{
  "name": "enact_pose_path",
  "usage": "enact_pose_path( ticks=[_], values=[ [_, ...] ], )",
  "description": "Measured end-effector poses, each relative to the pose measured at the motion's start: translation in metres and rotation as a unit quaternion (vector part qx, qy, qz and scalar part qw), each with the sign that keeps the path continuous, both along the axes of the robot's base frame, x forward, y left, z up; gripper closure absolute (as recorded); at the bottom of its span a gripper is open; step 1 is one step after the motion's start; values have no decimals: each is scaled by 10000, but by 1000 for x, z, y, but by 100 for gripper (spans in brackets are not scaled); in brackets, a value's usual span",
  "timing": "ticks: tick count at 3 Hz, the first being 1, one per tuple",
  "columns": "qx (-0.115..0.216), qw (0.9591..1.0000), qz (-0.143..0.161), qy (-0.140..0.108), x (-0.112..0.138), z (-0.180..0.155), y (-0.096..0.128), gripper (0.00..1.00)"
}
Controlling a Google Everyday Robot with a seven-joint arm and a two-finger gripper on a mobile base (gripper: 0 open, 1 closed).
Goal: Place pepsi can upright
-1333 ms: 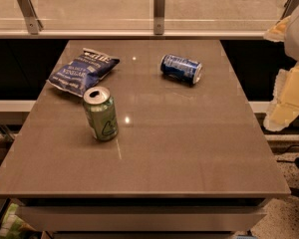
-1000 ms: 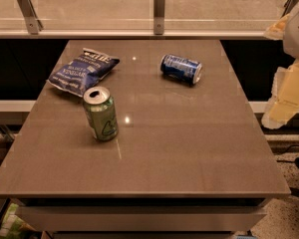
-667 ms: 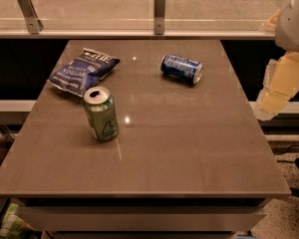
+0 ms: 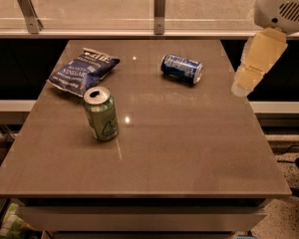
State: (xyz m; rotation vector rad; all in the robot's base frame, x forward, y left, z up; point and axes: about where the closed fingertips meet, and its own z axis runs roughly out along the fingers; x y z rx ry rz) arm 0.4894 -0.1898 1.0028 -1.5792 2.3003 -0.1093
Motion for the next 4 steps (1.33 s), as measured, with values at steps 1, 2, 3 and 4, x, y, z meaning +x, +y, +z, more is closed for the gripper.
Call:
enact_pose_path(
  ticks=[1, 2, 3, 4],
  values=[
    [97, 9999, -122, 36, 23, 2, 13, 0],
    [229, 9996, -174, 35, 45, 2, 24, 0],
    [216, 9993, -298, 57, 71, 0, 36, 0],
    [62, 9982, -570, 145, 99, -8, 44, 0]
  ],
)
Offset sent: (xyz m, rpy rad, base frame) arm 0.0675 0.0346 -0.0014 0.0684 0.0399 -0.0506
